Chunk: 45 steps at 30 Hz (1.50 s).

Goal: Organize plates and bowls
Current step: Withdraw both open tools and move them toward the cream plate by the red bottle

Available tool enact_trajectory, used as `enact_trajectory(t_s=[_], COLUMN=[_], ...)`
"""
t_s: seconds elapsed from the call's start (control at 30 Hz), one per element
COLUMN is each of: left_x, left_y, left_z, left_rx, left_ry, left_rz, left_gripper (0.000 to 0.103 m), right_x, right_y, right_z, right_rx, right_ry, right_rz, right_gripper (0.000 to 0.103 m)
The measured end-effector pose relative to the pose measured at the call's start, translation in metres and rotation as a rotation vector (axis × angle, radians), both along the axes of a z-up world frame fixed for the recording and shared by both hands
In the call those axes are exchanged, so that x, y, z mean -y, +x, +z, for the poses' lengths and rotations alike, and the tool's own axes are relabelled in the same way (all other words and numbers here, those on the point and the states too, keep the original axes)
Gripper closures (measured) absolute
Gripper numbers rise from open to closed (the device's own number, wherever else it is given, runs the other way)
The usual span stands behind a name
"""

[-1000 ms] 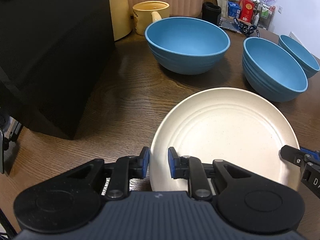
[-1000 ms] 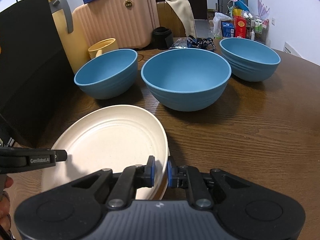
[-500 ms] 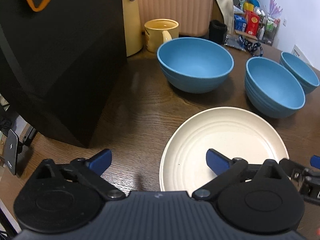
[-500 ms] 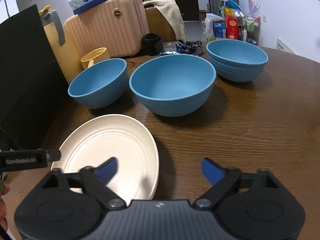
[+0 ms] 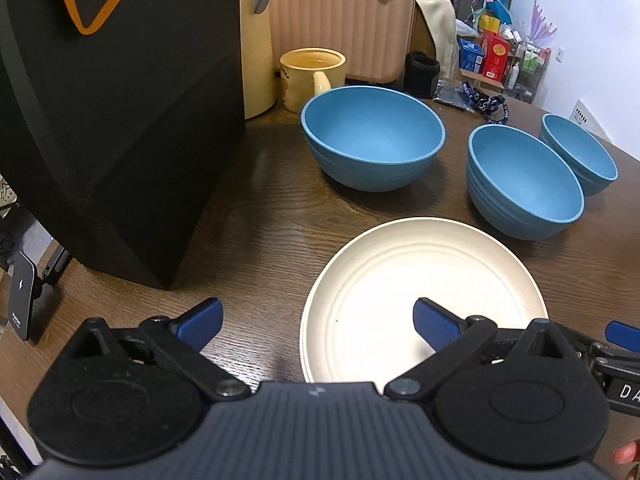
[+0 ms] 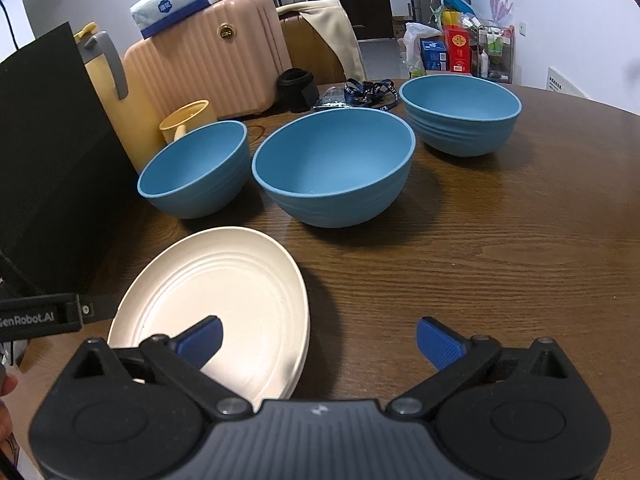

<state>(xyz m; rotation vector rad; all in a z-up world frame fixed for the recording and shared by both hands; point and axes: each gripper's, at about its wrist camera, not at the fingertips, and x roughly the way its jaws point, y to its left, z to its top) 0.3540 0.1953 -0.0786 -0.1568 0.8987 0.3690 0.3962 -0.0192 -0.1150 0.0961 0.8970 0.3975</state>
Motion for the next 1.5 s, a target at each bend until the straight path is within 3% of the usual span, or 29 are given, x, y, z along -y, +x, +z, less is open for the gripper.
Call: enact_trajectory(t_s=[0.73,1.5], left_x=[0.024,0.085], left_y=[-0.002,0.017], left_z=[0.022,0.033], left_rx=[0.047,0.074], left_ry=[0.0,-0.005], left_rz=[-0.057,-0.225], left_gripper=[0.0,0.0], right_x=[0.028,0.105], right_y=[-0.01,-0.025], right_z=[0.016,0.022], right_rx=[0.023,0.034], right_ry=[0.005,0.012], right_rz=[-0.077,-0.29], right_gripper=[0.0,0.0])
